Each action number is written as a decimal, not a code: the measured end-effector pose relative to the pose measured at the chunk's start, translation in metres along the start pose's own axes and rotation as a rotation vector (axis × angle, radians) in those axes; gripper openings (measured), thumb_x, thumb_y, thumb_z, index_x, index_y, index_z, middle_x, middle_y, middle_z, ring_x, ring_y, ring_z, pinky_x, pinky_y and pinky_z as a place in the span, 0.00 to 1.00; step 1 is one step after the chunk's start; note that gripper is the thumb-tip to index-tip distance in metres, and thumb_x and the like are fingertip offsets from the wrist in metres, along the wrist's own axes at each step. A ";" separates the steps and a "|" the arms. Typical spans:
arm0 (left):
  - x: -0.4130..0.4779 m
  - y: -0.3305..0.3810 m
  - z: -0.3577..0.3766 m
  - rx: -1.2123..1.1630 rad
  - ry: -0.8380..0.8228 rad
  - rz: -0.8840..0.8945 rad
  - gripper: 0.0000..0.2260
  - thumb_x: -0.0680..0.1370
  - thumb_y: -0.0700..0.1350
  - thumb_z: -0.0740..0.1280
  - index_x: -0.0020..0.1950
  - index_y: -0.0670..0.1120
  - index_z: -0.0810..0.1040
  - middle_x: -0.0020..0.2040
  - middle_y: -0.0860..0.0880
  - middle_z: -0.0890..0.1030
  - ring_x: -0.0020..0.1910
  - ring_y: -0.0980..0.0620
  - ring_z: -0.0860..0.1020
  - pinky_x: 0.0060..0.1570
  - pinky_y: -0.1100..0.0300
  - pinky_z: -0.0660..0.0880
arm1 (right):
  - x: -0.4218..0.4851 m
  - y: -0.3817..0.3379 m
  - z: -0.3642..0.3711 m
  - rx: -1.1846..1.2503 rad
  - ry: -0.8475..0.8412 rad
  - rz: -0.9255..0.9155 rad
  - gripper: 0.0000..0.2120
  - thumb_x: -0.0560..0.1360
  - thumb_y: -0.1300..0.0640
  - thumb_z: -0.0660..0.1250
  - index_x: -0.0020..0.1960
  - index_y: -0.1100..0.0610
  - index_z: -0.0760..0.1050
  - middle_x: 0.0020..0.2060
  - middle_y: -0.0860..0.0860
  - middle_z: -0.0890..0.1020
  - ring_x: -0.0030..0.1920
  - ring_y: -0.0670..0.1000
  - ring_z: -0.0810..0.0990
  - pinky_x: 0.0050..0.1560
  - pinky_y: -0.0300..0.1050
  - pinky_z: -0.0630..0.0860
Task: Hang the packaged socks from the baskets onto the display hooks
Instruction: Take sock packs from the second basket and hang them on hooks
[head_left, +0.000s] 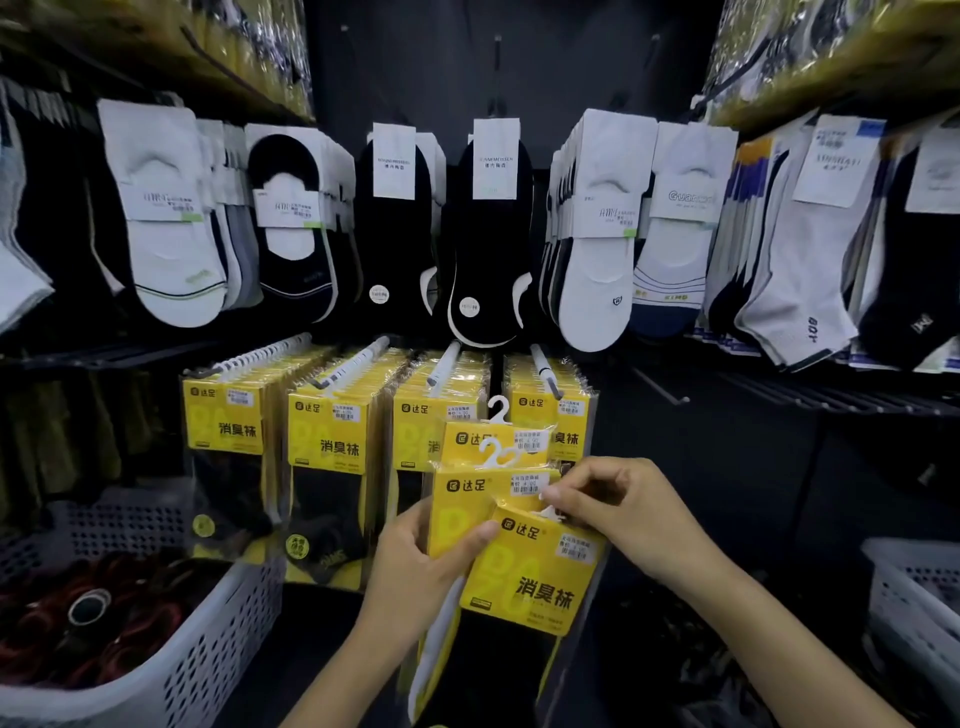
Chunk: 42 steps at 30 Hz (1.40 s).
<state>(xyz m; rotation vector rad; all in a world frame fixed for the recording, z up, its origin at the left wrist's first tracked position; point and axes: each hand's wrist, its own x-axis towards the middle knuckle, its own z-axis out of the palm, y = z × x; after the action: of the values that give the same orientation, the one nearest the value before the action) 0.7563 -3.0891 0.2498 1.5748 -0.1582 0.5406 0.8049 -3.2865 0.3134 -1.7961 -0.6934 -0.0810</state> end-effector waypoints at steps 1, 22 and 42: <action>-0.001 0.000 0.000 -0.005 0.003 -0.002 0.16 0.65 0.54 0.73 0.50 0.51 0.81 0.46 0.56 0.85 0.45 0.58 0.83 0.38 0.69 0.77 | -0.001 0.001 0.002 0.034 0.008 0.017 0.11 0.67 0.48 0.72 0.38 0.57 0.83 0.38 0.52 0.85 0.39 0.49 0.84 0.38 0.35 0.78; 0.019 -0.006 0.002 0.055 0.110 0.009 0.12 0.70 0.57 0.66 0.50 0.55 0.80 0.45 0.61 0.84 0.44 0.63 0.82 0.40 0.71 0.76 | -0.008 0.051 0.025 0.529 0.187 0.309 0.15 0.72 0.53 0.68 0.57 0.56 0.79 0.49 0.52 0.86 0.50 0.51 0.85 0.46 0.41 0.81; 0.054 -0.003 -0.031 0.171 0.236 0.084 0.09 0.72 0.55 0.64 0.45 0.52 0.79 0.24 0.63 0.74 0.24 0.66 0.73 0.26 0.76 0.67 | 0.119 0.101 0.008 0.200 0.593 0.203 0.06 0.72 0.51 0.72 0.44 0.52 0.78 0.42 0.48 0.83 0.44 0.45 0.81 0.38 0.35 0.73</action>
<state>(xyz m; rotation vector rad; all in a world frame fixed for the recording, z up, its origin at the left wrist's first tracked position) 0.7972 -3.0466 0.2702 1.6612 0.0013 0.8185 0.9500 -3.2479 0.2706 -1.5294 -0.0899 -0.3773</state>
